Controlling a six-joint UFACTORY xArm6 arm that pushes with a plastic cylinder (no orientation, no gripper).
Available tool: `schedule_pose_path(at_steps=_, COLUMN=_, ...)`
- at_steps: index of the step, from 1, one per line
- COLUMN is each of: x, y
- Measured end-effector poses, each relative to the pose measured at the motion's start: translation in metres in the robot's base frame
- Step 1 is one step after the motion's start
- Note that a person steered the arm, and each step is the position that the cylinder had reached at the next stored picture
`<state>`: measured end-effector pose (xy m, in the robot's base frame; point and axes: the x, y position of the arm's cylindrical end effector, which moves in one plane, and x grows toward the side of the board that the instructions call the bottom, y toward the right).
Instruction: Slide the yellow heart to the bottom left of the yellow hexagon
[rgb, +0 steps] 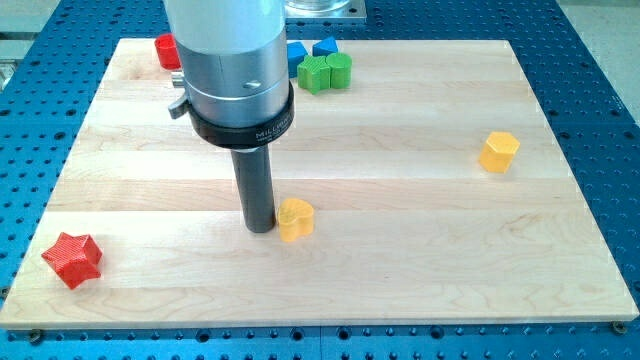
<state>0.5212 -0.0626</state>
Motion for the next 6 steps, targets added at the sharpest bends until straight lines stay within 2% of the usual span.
schedule_pose_path(at_steps=1, x=0.01, y=-0.027)
schedule_pose_path(at_steps=2, x=-0.028, y=-0.031)
schedule_pose_path(at_steps=3, x=-0.061, y=0.018)
schedule_pose_path(at_steps=6, x=-0.007, y=0.012)
